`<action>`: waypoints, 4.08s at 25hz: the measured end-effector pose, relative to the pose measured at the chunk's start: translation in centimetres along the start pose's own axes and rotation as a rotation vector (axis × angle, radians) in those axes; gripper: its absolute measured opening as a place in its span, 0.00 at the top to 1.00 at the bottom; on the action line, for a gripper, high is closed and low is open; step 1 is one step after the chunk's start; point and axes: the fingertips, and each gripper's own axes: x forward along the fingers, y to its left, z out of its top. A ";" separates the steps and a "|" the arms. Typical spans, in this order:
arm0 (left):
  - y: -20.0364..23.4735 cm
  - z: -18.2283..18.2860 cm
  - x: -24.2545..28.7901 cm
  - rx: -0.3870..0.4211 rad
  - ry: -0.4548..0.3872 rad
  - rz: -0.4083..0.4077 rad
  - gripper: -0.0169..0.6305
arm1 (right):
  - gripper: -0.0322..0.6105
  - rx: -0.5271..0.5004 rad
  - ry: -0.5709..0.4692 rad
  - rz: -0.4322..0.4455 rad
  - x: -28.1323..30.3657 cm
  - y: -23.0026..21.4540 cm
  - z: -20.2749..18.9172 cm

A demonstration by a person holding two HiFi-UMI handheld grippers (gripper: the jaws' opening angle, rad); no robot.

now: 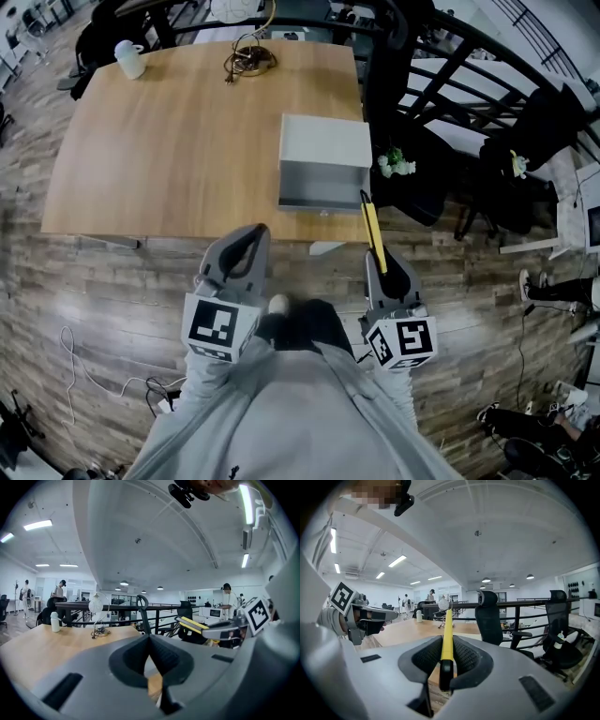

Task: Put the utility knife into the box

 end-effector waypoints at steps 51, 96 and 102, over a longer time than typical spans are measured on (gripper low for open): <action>8.1 5.9 17.3 -0.030 -0.012 0.107 0.95 | 0.82 -0.043 0.092 0.312 18.6 -6.6 3.5; 7.3 -0.8 17.1 -0.139 0.083 0.082 0.95 | 0.82 -0.485 0.647 0.793 23.3 -0.8 -14.3; 7.5 -0.7 16.9 -0.119 0.078 0.082 0.95 | 0.82 -0.520 0.723 0.819 23.8 -0.3 -15.4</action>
